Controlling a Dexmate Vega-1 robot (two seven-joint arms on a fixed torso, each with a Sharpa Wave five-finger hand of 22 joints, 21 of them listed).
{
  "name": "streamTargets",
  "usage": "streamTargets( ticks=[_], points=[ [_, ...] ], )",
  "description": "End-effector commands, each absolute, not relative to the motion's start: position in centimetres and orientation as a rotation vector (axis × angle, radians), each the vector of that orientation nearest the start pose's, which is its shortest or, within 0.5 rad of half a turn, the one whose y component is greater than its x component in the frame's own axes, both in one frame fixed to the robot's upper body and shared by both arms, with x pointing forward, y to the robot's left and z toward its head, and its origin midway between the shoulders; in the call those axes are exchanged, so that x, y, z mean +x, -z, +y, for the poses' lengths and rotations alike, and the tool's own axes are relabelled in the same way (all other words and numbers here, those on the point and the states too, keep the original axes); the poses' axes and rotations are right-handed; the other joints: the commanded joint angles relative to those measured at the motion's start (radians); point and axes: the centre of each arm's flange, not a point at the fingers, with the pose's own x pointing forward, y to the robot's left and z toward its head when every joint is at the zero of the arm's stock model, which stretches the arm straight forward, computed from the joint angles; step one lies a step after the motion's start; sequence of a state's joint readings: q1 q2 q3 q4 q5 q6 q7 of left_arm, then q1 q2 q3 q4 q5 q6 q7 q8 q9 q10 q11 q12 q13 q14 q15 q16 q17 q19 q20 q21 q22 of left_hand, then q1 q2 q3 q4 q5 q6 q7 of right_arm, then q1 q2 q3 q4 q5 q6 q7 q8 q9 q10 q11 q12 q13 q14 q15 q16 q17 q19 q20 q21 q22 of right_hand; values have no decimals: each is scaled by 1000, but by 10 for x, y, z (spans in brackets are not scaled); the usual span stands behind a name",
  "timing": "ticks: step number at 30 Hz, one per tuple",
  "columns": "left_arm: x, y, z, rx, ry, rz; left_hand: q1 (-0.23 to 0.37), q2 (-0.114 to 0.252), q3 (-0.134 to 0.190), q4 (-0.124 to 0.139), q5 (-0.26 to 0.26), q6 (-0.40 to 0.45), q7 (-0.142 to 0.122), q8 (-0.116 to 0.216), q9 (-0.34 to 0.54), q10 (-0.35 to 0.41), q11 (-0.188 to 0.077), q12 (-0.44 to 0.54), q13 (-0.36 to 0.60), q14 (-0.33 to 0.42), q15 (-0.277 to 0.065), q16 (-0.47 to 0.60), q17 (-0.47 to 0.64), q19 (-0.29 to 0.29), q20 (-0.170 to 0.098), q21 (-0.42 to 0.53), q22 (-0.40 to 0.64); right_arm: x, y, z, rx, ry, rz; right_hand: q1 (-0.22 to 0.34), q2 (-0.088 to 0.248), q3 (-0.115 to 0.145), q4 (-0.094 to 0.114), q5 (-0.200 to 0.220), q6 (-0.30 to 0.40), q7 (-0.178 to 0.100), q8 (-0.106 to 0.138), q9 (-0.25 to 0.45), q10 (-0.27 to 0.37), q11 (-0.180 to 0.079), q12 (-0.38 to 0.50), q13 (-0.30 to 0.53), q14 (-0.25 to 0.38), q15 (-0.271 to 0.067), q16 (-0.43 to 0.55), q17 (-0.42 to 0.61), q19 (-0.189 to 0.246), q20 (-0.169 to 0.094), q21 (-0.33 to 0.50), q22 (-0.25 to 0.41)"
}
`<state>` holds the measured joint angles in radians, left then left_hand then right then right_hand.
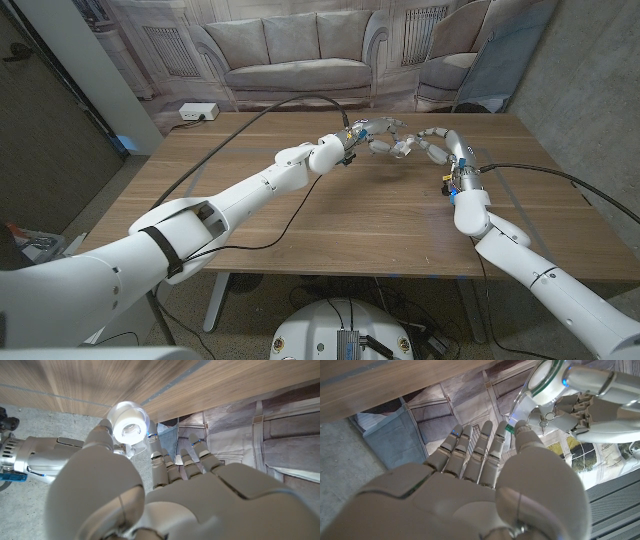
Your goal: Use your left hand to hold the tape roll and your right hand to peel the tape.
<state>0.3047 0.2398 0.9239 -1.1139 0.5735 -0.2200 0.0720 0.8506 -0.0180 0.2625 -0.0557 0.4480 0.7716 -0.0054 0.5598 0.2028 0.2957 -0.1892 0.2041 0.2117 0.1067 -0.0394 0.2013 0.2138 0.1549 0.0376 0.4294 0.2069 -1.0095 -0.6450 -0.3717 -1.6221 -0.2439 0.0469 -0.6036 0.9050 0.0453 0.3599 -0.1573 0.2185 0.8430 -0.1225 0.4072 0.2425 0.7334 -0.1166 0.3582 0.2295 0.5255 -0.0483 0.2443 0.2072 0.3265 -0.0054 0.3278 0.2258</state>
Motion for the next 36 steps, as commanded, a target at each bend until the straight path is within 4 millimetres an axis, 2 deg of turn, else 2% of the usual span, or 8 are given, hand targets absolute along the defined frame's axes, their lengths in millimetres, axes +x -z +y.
streamTargets(
  ticks=[1,3,4,9,23,36],
  points=[
    [647,-78,-22,1341,362,-999,111,110,30,34,10,149,-141,131,196,1,6,8,5,-5,-18,6,2,-6,4,4,6,584,22,-296,-757,408,-817,25,11,1,5,7,36,-3,29,13,29,-2,13,6,19,-151,9,7,10,-5,9,3],
    [646,-78,-22,1339,355,-1004,111,111,29,35,11,148,-140,132,196,1,6,9,5,-6,-18,6,2,-7,3,5,6,584,22,-296,-754,409,-820,33,16,3,3,7,47,-3,38,17,36,-13,15,8,22,-150,9,8,12,-7,12,4],
    [647,-78,-23,1337,364,-1000,111,111,28,35,12,148,-140,132,196,1,7,9,5,-6,-19,6,2,-7,3,5,6,584,22,-296,-755,413,-818,35,18,1,5,7,70,-6,55,22,45,-21,19,9,24,-151,8,9,12,-9,13,4],
    [646,-78,-23,1345,355,-1004,112,113,27,35,15,147,-139,133,197,0,7,9,5,-6,-18,6,2,-8,4,5,6,583,22,-295,-750,423,-823,52,32,6,4,7,113,-5,90,36,72,-31,29,14,44,-162,11,12,16,-13,20,6],
    [644,-73,-18,1352,347,-991,117,115,20,35,22,144,-139,135,199,1,9,11,5,-8,-18,7,2,-9,4,8,6,581,19,-294,-746,441,-847,69,47,14,5,8,120,19,120,55,87,-28,34,19,58,-173,5,11,26,-24,31,8],
    [645,-68,-15,1346,342,-978,123,115,13,34,29,151,-130,140,199,8,16,14,5,-10,-19,7,2,-10,3,10,5,579,19,-294,-744,486,-862,85,51,11,2,9,114,23,139,71,89,-37,33,22,60,-176,2,14,31,-40,40,10]
  ],
)
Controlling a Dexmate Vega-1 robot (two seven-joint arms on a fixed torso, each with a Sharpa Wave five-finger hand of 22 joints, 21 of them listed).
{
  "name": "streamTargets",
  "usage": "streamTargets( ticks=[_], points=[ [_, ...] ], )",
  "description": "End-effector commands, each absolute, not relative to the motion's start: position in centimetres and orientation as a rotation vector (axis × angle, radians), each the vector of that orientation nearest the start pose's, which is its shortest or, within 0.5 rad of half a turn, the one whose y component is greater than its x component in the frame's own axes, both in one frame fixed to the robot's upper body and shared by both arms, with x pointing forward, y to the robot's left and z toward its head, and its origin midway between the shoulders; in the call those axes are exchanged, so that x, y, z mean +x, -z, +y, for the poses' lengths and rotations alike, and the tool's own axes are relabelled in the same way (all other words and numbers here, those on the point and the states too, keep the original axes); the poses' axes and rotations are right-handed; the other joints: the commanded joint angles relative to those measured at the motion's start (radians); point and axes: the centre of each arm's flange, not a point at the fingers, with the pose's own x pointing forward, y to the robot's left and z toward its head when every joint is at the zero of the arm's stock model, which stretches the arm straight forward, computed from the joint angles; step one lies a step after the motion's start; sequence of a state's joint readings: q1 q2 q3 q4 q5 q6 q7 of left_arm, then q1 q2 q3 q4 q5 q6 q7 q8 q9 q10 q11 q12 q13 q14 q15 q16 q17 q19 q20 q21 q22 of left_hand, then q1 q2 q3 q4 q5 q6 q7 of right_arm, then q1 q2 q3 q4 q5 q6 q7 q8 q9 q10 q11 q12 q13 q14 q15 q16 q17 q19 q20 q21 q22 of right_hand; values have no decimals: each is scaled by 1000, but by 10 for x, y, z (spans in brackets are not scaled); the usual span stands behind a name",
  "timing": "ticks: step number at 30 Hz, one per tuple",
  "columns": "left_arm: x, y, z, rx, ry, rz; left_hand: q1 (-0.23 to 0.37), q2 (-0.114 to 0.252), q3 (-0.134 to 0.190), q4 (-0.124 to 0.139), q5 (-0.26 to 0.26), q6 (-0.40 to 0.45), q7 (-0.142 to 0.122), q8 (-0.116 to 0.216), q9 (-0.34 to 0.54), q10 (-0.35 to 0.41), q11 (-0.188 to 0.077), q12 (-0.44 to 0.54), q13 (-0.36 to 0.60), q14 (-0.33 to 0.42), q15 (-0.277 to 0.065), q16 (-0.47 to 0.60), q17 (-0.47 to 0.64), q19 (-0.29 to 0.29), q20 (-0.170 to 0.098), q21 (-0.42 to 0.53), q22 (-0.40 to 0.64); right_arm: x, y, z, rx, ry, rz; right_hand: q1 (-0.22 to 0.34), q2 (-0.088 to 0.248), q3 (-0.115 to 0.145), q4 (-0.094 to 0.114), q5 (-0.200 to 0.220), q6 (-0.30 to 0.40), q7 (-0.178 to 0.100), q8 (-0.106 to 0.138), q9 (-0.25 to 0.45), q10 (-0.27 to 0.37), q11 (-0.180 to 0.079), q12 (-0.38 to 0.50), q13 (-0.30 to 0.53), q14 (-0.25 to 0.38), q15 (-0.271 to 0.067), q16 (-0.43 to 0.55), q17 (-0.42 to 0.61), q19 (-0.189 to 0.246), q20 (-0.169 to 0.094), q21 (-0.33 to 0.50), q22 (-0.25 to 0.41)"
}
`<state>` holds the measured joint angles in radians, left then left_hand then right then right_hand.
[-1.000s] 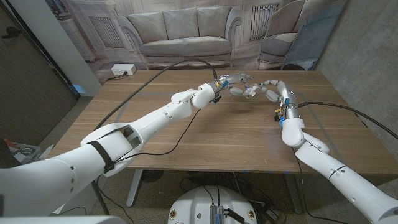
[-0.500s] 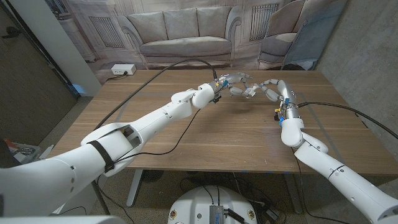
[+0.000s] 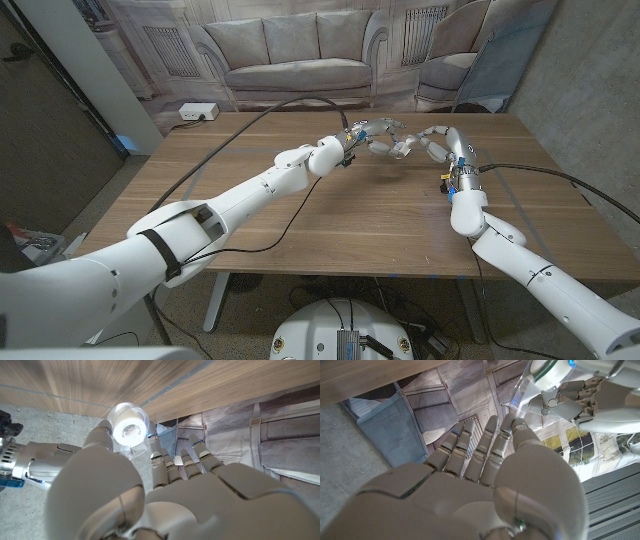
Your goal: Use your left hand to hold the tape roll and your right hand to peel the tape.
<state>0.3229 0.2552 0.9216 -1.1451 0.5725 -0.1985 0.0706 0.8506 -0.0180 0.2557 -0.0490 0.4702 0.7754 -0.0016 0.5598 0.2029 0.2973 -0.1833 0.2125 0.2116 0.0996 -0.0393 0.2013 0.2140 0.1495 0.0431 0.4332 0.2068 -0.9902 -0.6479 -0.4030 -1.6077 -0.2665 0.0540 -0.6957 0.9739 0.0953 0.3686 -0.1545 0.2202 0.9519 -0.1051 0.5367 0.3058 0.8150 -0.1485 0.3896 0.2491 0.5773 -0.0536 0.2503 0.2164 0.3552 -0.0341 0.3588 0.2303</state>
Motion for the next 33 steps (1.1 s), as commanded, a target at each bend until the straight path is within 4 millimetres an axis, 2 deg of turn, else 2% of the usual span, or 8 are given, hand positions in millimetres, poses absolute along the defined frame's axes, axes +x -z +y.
streamTargets(
  ticks=[1,4,6,11,33],
  points=[
    [645,-68,-15,1346,346,-974,124,115,20,27,7,147,-132,140,199,6,10,5,5,-4,-19,7,2,-4,-2,6,5,579,19,-294,-744,484,-863,18,1,3,-1,7,3,6,11,8,8,-5,2,3,8,-171,-5,5,3,-13,9,5],
    [646,-67,-14,1344,346,-970,126,115,18,26,9,145,-132,140,200,4,8,5,5,-5,-19,7,2,-4,-3,7,5,579,19,-294,-739,491,-863,22,2,1,-1,7,4,7,17,13,11,-8,3,4,6,-172,-6,6,3,-15,11,6],
    [646,-67,-14,1344,348,-968,127,116,16,26,11,147,-123,142,199,3,8,4,6,-5,-18,7,2,-5,-3,7,5,579,20,-294,-737,487,-867,23,3,0,-1,7,2,7,20,15,12,-7,3,5,6,-171,-6,6,4,-18,13,7],
    [646,-68,-14,1338,345,-973,129,117,14,27,12,147,-128,143,200,2,11,4,6,-7,-20,7,2,-6,-3,8,5,579,19,-294,-732,498,-874,26,4,0,1,8,2,8,29,21,16,-11,4,6,8,-170,-8,5,4,-18,15,8],
    [646,-64,-7,1337,332,-962,138,121,2,27,19,149,-119,146,197,2,12,5,6,-8,-18,8,2,-8,-3,11,4,580,17,-295,-724,551,-875,39,8,-10,5,10,-12,12,60,46,17,-12,1,12,12,-171,-14,7,6,-27,28,12]
  ],
)
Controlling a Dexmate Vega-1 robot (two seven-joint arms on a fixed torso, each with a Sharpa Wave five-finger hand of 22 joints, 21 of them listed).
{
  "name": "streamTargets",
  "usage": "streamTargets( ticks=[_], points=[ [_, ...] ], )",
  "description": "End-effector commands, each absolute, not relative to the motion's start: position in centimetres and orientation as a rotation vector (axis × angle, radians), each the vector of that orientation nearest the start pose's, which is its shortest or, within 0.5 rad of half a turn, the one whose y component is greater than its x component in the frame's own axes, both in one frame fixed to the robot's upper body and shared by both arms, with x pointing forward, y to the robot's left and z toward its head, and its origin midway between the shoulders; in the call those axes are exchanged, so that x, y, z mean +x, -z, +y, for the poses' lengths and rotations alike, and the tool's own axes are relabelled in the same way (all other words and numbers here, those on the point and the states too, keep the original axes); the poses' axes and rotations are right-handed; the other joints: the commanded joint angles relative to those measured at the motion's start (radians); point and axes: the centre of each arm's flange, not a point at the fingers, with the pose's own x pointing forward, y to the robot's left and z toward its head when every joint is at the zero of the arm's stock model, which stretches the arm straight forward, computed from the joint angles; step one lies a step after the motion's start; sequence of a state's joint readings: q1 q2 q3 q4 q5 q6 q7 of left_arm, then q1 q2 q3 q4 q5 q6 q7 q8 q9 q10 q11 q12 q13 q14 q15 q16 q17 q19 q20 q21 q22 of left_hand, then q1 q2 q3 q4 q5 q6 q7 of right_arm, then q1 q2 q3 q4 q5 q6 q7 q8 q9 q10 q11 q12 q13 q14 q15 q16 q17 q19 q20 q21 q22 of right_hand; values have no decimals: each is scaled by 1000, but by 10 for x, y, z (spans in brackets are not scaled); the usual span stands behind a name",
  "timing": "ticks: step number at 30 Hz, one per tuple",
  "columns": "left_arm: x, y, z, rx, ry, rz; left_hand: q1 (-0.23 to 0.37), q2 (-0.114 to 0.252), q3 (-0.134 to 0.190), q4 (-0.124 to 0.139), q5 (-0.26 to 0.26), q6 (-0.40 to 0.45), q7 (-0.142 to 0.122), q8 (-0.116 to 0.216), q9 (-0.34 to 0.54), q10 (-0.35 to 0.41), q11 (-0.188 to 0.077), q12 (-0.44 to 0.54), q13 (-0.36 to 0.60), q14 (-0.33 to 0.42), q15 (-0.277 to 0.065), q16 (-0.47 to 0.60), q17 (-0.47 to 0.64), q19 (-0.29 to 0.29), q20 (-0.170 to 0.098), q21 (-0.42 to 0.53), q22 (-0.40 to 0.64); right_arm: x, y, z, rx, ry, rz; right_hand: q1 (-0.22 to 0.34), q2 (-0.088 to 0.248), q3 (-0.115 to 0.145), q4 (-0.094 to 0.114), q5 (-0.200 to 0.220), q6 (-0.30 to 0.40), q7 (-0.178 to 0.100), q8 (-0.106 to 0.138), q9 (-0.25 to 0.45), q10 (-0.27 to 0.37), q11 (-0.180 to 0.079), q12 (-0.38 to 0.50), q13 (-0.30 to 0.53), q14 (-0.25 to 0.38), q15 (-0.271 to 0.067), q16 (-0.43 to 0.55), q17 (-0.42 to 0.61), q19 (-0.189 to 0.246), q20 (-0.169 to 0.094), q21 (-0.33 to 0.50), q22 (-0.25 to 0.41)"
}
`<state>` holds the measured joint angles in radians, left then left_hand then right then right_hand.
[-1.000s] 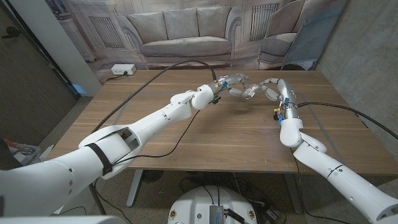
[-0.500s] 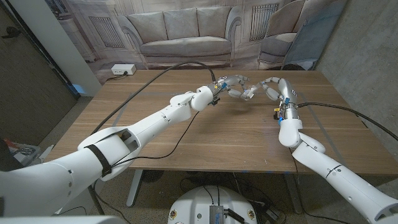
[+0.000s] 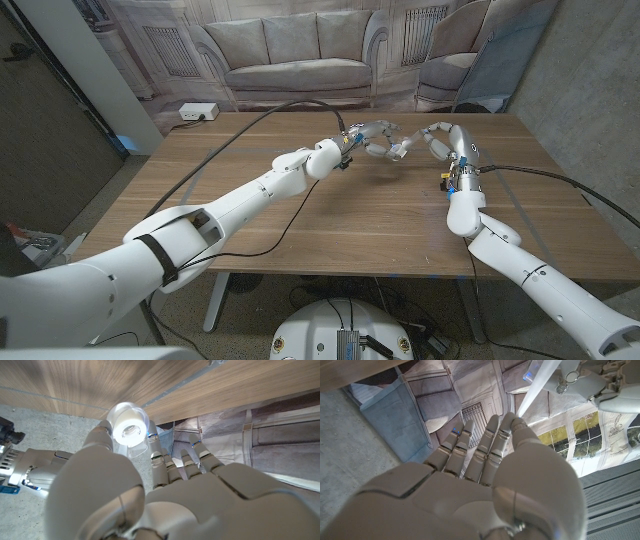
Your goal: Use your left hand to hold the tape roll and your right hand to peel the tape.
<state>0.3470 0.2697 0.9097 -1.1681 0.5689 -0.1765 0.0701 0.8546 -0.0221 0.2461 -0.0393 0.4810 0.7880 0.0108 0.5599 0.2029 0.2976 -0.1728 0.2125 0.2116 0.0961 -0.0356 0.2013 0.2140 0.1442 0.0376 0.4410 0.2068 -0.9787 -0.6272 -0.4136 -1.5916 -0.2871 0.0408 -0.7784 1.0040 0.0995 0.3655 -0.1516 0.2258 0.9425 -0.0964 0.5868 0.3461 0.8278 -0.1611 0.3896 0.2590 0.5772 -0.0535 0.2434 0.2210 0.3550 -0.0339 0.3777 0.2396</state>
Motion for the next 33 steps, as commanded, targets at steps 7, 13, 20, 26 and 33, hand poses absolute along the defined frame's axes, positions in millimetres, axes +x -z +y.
streamTargets(
  ticks=[7,13,20,26,33],
  points=[
    [646,-62,-4,1331,338,-955,137,126,9,17,10,136,-125,148,198,4,1,6,6,-5,-21,8,2,-3,1,5,4,581,16,-295,-724,562,-871,10,5,-9,4,6,-6,4,20,14,2,-3,-1,4,13,-171,-10,2,5,-27,14,5],
    [646,-60,-3,1326,344,-949,139,127,6,17,11,135,-125,148,199,5,0,7,6,-6,-21,8,2,-4,1,5,4,580,15,-295,-720,570,-871,13,6,-11,5,6,-10,2,26,16,2,-5,-2,6,15,-171,-11,2,5,-28,17,6],
    [645,-58,-1,1333,335,-944,142,129,3,16,12,142,-126,153,201,6,0,7,6,-7,-21,8,2,-4,0,6,4,580,14,-295,-715,580,-873,16,8,-14,5,7,-15,4,31,18,4,-4,-2,8,17,-172,-12,3,3,-30,20,7],
    [644,-56,1,1339,326,-939,144,130,1,16,13,141,-123,155,202,6,0,7,6,-8,-21,8,2,-6,0,7,4,580,13,-295,-720,586,-878,18,9,-15,6,8,-18,3,36,18,2,-5,-4,9,17,-172,-14,3,2,-31,23,8],
    [643,-54,3,1345,325,-929,147,132,-1,16,13,147,-117,157,200,7,0,7,6,-11,-22,8,2,-8,-1,7,3,579,12,-296,-711,602,-880,21,10,-19,7,8,-22,2,42,19,3,-6,-5,11,17,-172,-15,4,1,-33,27,9]
  ],
)
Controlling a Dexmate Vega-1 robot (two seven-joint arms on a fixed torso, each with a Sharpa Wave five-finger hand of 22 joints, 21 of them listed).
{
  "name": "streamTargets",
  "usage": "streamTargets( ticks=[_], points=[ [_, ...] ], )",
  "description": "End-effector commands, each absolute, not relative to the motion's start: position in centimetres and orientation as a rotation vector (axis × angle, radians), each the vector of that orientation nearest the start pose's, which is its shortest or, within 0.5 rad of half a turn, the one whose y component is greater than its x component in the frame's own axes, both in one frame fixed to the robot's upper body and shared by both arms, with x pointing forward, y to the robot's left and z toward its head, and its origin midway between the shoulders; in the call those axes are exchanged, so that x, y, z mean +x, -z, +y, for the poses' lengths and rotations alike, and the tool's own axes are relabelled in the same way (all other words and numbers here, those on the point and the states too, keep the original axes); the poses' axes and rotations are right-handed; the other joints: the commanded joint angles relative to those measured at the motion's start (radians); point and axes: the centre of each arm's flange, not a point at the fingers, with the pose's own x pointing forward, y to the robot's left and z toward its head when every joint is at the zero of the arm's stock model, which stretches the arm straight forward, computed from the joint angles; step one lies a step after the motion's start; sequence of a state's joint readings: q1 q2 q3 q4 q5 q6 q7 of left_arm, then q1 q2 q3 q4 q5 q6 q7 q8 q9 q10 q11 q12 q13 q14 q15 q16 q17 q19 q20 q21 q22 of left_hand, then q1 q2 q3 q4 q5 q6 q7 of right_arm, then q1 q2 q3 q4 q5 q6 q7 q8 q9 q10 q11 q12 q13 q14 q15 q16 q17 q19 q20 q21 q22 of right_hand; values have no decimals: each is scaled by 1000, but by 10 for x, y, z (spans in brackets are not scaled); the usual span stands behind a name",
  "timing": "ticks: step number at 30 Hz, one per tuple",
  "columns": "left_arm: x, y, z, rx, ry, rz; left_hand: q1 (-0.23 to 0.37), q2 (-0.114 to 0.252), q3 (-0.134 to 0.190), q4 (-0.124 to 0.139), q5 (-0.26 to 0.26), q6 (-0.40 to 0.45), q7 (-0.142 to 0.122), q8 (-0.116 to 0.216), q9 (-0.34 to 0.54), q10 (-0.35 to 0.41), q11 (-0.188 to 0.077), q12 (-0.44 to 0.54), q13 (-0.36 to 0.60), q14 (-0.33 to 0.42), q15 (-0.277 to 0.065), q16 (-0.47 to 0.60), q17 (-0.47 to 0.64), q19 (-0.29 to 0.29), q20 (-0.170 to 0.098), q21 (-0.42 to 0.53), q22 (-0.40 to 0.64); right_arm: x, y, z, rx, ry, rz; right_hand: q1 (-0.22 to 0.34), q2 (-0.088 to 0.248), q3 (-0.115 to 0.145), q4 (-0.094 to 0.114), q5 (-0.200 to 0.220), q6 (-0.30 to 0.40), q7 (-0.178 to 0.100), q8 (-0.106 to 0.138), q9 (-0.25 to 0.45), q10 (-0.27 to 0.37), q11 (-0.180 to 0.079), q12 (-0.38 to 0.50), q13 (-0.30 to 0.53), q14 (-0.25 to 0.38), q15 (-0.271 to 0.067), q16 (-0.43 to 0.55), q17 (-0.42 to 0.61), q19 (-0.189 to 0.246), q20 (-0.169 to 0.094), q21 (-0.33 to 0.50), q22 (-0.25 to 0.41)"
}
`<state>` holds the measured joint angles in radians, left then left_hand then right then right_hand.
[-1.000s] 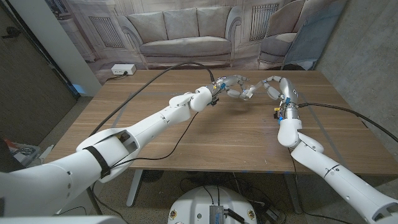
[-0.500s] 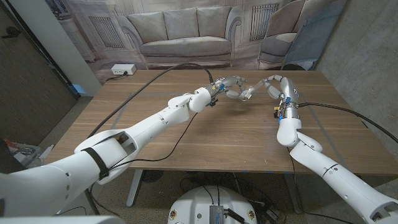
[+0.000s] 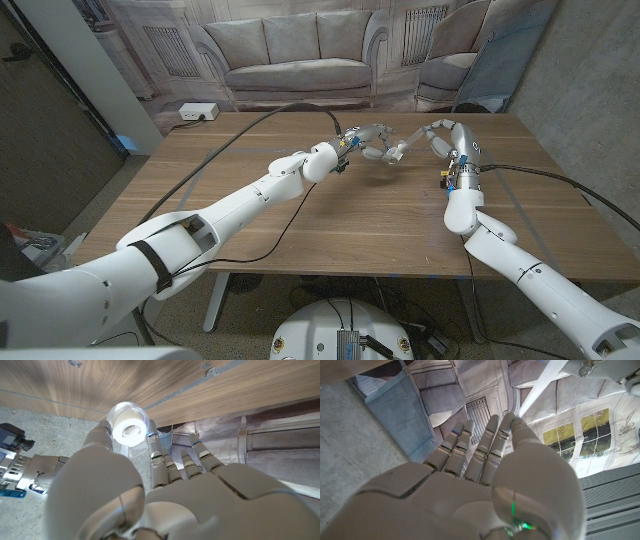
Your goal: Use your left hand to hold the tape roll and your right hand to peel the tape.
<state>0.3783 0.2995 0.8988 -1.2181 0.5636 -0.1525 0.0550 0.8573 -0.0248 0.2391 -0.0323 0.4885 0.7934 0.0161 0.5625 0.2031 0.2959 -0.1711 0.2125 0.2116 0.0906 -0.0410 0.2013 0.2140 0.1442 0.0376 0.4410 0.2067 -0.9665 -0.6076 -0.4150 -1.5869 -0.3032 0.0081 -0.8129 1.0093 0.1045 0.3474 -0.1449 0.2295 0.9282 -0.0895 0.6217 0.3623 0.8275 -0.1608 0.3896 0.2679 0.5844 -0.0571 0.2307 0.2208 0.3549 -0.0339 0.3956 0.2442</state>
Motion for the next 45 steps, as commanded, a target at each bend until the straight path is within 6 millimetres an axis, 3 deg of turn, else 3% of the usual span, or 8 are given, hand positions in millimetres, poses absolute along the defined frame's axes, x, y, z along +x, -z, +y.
streamTargets(
  ticks=[1,45],
  points=[
    [643,-53,3,1341,321,-929,145,135,5,9,6,142,-122,154,200,8,-3,7,6,-6,-16,8,2,-8,-1,7,3,579,12,-296,-712,603,-883,16,5,-1,0,5,-8,-4,8,2,4,-6,-5,2,10,-169,-2,4,1,-33,10,4],
    [627,-42,14,1354,292,-917,166,144,-12,7,3,139,-112,160,198,14,0,8,6,-8,-12,10,2,-13,-3,13,2,578,14,-301,-677,680,-869,25,8,-11,5,11,-19,-3,39,-10,9,-7,-12,12,17,-168,-13,1,-5,-36,32,8]
  ],
)
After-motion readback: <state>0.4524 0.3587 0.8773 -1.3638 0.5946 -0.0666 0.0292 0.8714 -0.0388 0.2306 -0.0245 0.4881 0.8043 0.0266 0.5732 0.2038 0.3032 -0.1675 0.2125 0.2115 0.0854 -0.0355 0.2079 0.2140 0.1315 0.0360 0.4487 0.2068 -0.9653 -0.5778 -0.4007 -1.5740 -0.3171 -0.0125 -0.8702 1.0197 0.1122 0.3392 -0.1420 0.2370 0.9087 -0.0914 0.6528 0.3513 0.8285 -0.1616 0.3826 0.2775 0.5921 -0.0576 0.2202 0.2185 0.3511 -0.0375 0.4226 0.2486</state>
